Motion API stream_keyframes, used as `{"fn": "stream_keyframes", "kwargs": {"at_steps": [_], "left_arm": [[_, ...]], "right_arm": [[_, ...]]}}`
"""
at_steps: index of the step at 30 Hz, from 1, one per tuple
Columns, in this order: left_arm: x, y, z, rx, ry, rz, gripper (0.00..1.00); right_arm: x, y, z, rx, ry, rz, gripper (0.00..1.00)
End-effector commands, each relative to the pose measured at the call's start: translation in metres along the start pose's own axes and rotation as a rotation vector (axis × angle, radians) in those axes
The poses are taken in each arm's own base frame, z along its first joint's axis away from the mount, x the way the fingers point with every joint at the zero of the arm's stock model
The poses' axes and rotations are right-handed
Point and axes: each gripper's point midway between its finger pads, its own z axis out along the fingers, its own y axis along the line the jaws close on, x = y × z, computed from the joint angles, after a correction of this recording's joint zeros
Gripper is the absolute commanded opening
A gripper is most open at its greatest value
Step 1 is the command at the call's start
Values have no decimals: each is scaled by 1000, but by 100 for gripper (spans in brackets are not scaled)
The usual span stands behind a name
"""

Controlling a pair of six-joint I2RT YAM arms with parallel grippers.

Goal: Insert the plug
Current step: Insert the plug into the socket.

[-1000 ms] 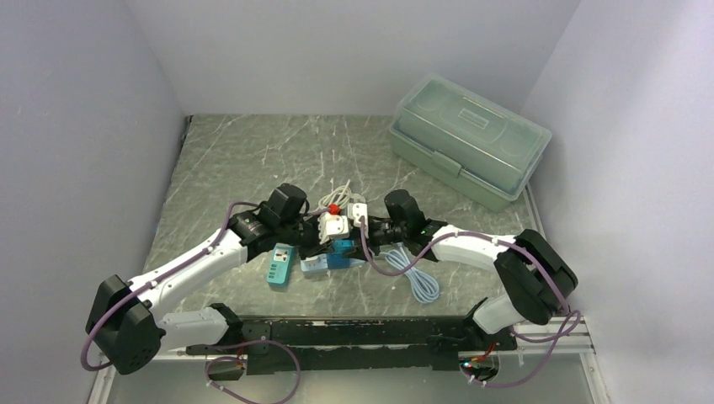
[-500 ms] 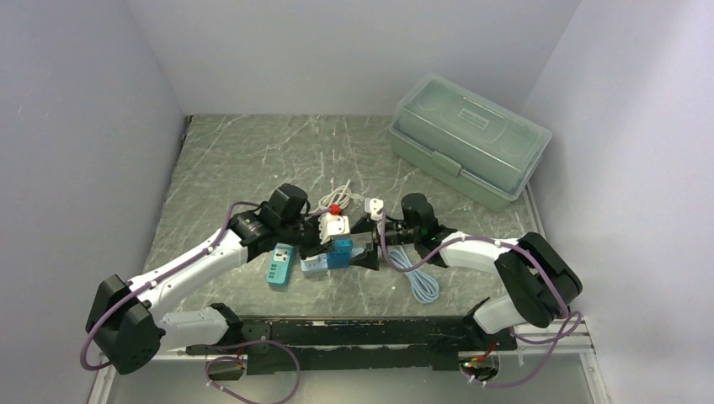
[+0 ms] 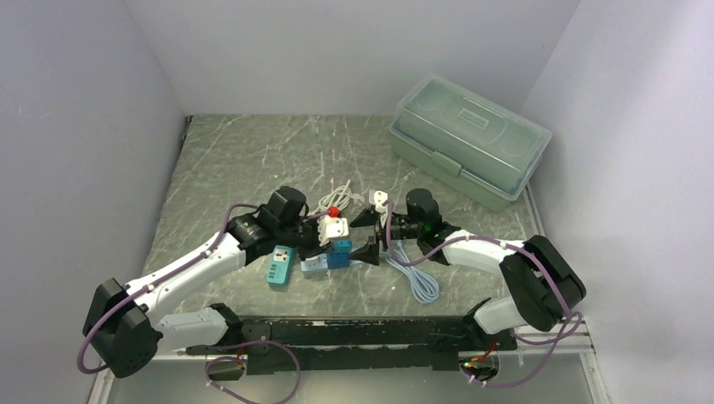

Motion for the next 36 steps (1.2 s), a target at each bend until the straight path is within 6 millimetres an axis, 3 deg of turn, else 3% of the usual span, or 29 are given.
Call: {"fn": "stream_keyframes", "kwargs": {"at_steps": [1,6,12,16,19,22,24,27,29,30,33,36], "left_arm": [[21,3,3,-26,66,7,0],[21,4,3,-29,69,18,0],[20,3,1,-30,62,32,0],[19,4,-1,-39,56,44,0],[19,3,-2,-40,56,46,0],[20,2,-2,-37,55,51,0],[18,2,-3,-40,50,58,0],[19,2,-3,-41,54,61,0],[20,2,-3,-41,57,62,0],[21,2,-3,-39,58,64,0],[23,0,-2,-33,66,66,0],[24,1,-1,-31,67,69,0]], "right_arm": [[-27,-6,-1,19,-24,-92,100],[-45,-14,-1,78,-74,27,100],[-81,-20,-22,60,-262,228,100],[-82,-16,-21,-45,-235,257,100],[-68,-28,-12,-106,-145,422,100],[-83,-29,-15,-235,-185,504,100],[-92,-35,-26,-195,-271,512,100],[-97,-58,-28,-106,-223,577,100],[-81,-108,-33,277,-68,540,100],[-82,-116,-39,403,-9,453,100],[-113,-116,-61,524,-83,310,100],[-130,-123,-90,605,-277,428,100]]}}
